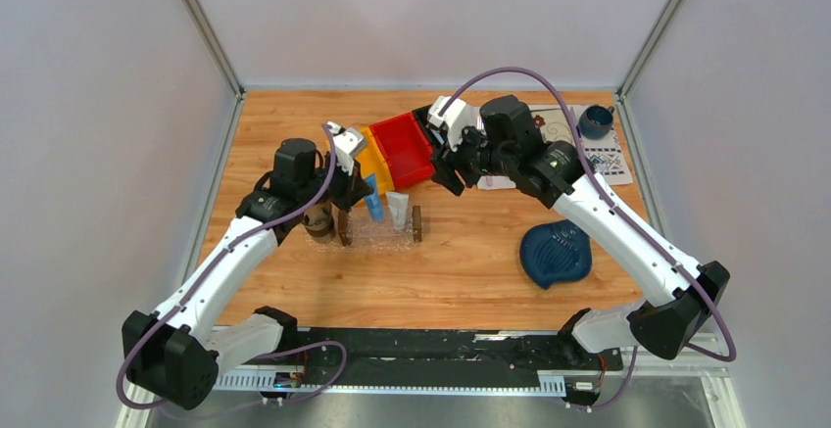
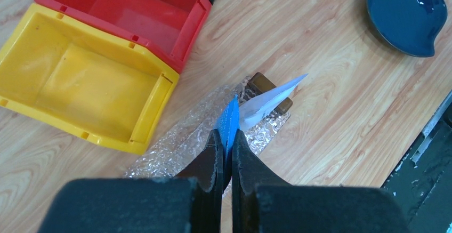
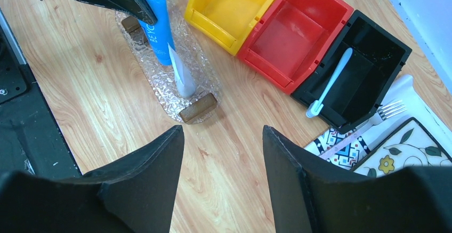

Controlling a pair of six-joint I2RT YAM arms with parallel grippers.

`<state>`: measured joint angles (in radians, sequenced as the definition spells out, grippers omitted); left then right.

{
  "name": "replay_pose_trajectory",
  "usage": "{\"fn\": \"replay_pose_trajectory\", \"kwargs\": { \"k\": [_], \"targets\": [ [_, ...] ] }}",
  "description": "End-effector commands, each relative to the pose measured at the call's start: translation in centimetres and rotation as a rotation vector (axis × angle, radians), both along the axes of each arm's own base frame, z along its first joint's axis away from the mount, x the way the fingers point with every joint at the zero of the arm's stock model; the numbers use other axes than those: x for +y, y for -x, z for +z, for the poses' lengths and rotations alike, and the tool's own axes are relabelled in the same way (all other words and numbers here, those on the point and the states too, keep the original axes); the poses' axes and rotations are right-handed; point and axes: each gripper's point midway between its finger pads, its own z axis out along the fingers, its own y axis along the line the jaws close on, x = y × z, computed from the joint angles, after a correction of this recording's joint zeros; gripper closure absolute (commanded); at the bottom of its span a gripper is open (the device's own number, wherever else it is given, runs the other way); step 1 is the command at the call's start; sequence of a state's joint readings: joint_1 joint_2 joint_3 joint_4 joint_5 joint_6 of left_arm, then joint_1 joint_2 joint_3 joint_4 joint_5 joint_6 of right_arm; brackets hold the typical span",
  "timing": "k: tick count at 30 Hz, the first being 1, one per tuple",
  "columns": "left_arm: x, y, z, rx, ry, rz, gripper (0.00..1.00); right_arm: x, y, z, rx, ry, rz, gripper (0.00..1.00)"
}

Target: Prepare toiletry sets of a toothbrush and toothpaste on the tray

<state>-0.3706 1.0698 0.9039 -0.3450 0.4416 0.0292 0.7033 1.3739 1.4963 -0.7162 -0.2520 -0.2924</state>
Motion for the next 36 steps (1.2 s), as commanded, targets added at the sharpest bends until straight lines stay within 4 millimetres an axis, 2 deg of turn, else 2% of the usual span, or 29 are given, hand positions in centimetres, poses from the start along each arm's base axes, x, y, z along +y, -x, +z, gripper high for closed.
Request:
{"fn": "replay_pose_trajectory", "kwargs": {
  "k": [1, 36],
  "targets": [
    [-0.6, -0.6, 1.2, -0.042, 0.042, -0.015, 1.00, 0.2, -0.8, 1.2, -0.041, -0.031, -0.015, 0.40],
    [-1.2, -0.1, -0.6, -0.045, 0.003, -0.061, 1.00, 0.0, -0.7, 0.6, -0.040, -0.023, -0.017, 0.39]
  ]
}}
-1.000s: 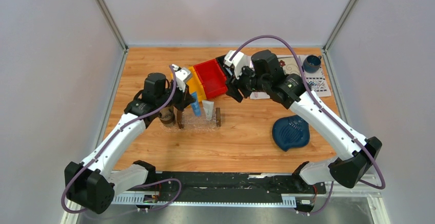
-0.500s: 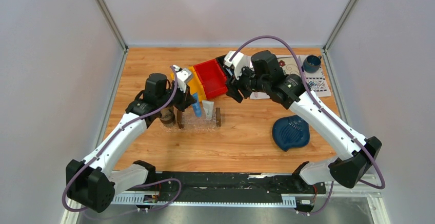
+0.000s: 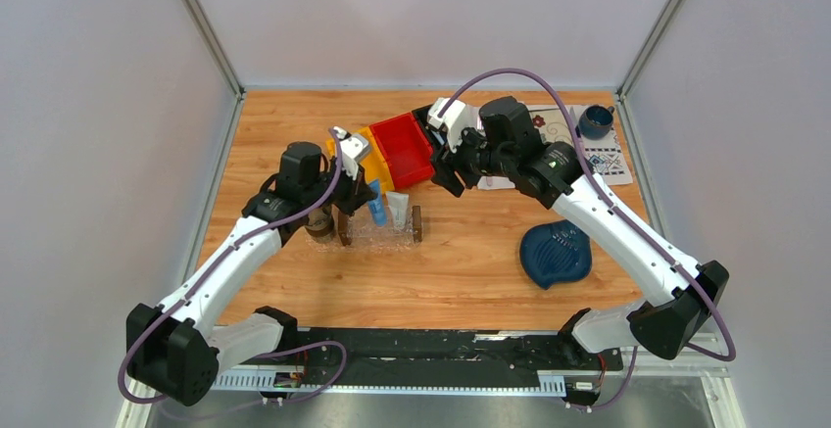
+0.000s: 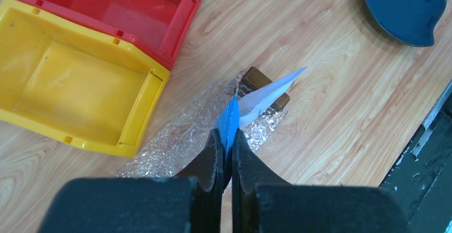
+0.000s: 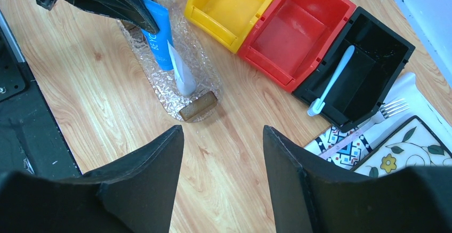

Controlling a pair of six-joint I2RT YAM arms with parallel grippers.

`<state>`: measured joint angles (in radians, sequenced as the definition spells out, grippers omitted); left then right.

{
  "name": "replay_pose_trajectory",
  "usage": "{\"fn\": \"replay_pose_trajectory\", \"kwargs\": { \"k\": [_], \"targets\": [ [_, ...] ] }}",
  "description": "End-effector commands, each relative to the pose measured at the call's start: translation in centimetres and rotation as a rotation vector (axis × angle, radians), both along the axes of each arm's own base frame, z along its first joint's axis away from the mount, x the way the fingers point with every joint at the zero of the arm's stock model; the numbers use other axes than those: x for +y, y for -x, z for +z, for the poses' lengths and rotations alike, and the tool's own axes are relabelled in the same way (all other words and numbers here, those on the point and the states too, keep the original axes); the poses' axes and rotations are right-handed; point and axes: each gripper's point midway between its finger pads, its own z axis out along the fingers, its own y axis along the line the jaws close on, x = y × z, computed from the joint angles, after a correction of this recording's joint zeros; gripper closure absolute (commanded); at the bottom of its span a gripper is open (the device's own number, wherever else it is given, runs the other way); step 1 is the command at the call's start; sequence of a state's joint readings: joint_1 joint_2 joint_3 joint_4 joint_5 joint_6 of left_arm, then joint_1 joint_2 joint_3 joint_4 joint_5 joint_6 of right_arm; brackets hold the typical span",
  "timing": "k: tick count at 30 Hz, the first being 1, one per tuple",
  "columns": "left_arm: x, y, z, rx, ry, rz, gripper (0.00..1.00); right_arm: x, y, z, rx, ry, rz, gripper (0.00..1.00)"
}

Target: Prepare toiletry sets of a toothbrush and toothpaste on the tray

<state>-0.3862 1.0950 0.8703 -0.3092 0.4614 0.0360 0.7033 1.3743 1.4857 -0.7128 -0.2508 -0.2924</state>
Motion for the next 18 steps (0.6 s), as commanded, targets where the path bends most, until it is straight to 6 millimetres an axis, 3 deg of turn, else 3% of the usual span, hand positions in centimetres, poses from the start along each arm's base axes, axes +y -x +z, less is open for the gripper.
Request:
{"fn": "replay_pose_trajectory", "kwargs": {
  "k": [1, 18],
  "targets": [
    [-0.29, -0.30, 0.80, -0.067, 0.004, -0.022, 1.00, -0.02, -0.72, 0.94, -0.044, -0.027, -0.016, 0.39],
    [0.01, -0.43, 0.63, -0.092, -0.012, -0.018, 1.00, -0.01, -0.61, 0.66, -0.038, -0.023, -0.011, 0.39]
  ]
}}
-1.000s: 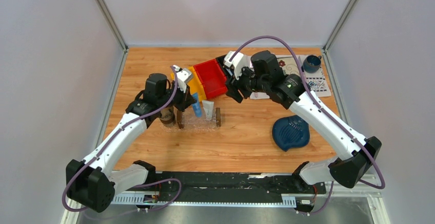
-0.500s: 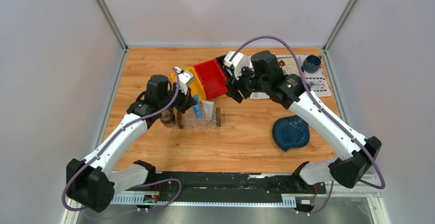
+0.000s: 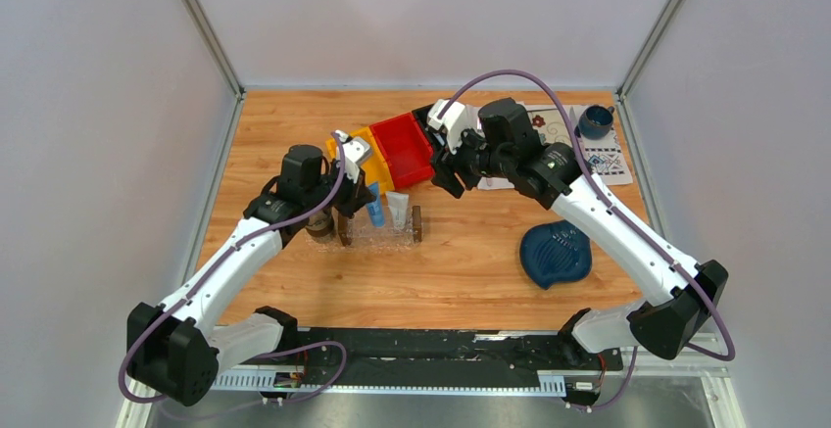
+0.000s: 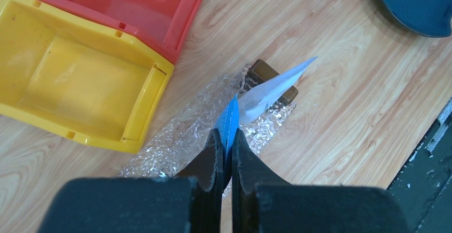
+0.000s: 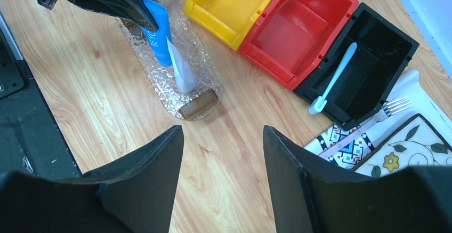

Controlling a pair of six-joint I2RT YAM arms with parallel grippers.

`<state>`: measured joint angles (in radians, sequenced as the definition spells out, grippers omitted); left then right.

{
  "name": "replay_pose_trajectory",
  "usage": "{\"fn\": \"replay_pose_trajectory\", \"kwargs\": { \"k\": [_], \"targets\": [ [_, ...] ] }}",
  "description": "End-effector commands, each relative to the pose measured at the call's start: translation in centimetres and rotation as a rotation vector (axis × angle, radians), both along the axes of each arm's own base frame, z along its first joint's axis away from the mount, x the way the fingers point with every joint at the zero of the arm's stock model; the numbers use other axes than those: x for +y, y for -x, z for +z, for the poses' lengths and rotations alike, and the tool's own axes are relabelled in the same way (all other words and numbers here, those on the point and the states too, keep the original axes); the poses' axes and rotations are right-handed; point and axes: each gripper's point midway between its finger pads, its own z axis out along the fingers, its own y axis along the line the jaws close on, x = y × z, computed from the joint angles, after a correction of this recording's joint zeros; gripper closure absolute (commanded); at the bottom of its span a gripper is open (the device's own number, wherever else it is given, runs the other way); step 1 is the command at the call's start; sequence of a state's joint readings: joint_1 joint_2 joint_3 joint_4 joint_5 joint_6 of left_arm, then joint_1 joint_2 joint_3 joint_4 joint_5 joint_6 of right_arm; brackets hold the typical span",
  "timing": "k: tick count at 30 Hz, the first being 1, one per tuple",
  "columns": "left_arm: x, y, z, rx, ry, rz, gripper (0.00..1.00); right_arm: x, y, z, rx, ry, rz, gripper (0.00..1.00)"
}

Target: Prepare toiletry sets of a toothbrush and toothpaste on the tray

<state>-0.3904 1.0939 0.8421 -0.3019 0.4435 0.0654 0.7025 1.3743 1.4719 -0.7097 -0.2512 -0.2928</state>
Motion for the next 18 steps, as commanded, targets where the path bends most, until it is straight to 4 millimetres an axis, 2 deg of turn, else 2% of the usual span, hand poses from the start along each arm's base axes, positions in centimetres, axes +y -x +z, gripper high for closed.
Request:
{"fn": "replay_pose_trajectory", "kwargs": {
  "k": [1, 18],
  "targets": [
    [-0.29, -0.55, 1.84, -0.091, 0.020, -0.017, 1.00, 0.02, -0.71, 1.19, -0.046, -0.030, -0.012, 0.39],
    [-0.89, -0.69, 1.20, -0.092, 0.034, -0.041, 1.00, 0.17, -0.76, 1.01, -0.042, -0.026, -0.009, 0.39]
  ]
}}
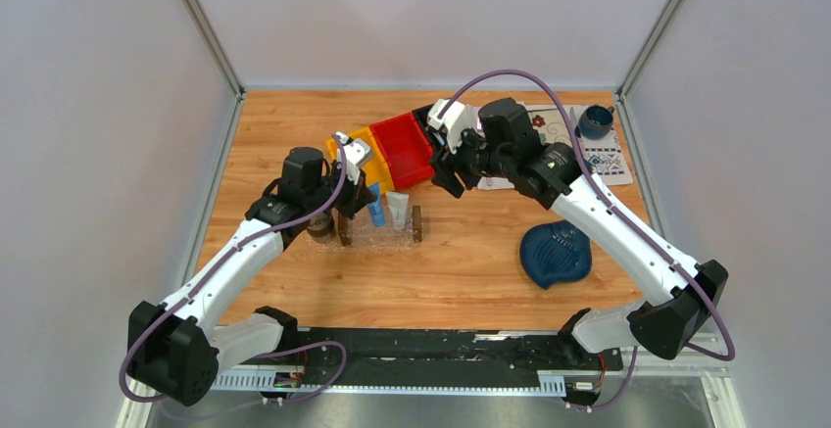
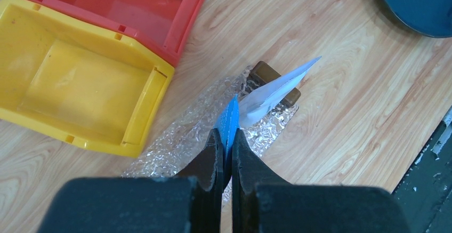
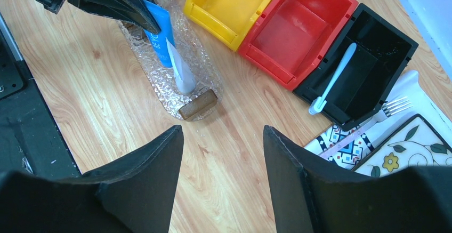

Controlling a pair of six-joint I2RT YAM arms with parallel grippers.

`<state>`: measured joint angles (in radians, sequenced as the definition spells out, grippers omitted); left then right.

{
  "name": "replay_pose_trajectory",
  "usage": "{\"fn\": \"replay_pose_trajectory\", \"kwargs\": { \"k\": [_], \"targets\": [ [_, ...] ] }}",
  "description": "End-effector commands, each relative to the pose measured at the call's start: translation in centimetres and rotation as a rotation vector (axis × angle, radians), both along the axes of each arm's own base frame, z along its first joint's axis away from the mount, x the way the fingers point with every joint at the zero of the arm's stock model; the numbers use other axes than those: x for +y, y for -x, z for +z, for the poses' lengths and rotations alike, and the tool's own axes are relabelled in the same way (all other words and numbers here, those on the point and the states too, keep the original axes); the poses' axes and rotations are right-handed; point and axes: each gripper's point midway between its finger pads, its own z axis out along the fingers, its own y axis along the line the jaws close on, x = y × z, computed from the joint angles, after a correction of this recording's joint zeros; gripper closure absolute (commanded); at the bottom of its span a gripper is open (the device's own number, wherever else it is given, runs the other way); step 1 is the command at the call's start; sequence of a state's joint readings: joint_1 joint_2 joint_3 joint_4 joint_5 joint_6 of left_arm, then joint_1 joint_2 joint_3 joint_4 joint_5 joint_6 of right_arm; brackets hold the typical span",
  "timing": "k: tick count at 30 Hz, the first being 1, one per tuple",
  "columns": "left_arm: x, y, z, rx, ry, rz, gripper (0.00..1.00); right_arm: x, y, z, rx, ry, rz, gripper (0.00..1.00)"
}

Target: Prepare toiletry sets of a toothbrush and toothpaste on the tray

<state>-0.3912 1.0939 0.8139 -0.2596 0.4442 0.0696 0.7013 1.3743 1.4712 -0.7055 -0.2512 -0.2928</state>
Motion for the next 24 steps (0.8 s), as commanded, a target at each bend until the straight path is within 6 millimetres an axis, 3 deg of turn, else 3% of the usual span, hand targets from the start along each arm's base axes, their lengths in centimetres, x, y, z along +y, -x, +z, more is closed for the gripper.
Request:
{"fn": "replay_pose_trajectory", "kwargs": {
  "k": [1, 24],
  "targets": [
    [-0.8, -0.6, 1.6, -0.077, 0.030, -0.038, 1.00, 0.2, -0.7, 1.0, -0.042, -0.026, -0.007, 0.39],
    [-1.0, -0.4, -0.1, -0.048, 0.013, -0.058, 1.00, 0.1, -0.6, 0.9, -0.044, -0.021, -0.004, 0.39]
  ]
}}
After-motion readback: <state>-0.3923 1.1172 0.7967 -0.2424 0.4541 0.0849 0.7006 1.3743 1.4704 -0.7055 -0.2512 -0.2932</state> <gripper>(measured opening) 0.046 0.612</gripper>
